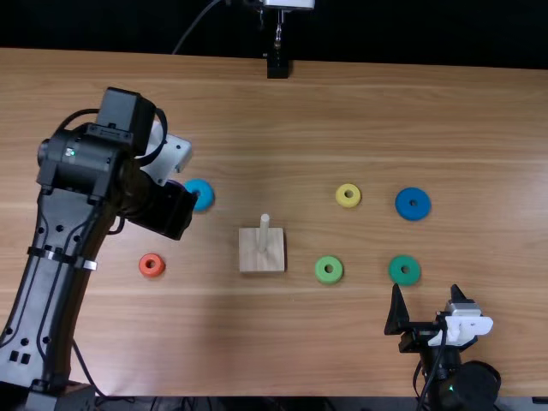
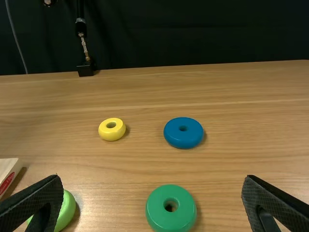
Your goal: Build the Hanoi tower: stack the rings onto the peg from bottom to top in this color order: purple, dark blue, light blue, dark green, light green, yellow, orange.
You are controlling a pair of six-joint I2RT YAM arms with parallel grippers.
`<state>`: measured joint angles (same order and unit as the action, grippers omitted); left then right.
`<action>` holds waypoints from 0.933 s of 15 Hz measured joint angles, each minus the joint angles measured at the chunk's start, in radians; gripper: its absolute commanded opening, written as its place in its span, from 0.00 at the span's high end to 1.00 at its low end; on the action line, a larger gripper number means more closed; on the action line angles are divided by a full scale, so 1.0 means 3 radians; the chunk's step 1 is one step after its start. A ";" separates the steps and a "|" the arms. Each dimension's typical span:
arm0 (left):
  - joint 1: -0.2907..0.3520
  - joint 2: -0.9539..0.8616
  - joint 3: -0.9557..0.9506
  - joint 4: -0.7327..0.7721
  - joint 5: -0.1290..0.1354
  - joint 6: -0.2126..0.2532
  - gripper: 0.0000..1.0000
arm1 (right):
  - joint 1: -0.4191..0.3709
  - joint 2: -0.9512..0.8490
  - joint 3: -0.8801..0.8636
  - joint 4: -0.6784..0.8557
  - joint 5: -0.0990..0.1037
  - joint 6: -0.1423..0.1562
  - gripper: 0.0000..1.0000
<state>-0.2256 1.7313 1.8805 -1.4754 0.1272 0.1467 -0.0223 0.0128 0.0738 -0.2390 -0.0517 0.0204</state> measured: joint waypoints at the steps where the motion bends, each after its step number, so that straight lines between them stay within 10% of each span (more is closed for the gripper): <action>1: -0.0103 -0.0001 0.0015 0.0001 0.0018 -0.0069 1.00 | 0.0000 0.0000 0.0000 -0.0001 0.0001 -0.0001 0.00; 14: -0.1039 0.0467 0.0331 0.0053 0.0051 -0.0538 1.00 | 0.0000 0.0000 0.0000 0.0000 0.0000 -0.0003 0.00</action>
<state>-0.5373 1.8713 1.9797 -1.4593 0.1425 -0.0147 -0.0223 0.0128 0.0738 -0.2390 -0.0517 0.0196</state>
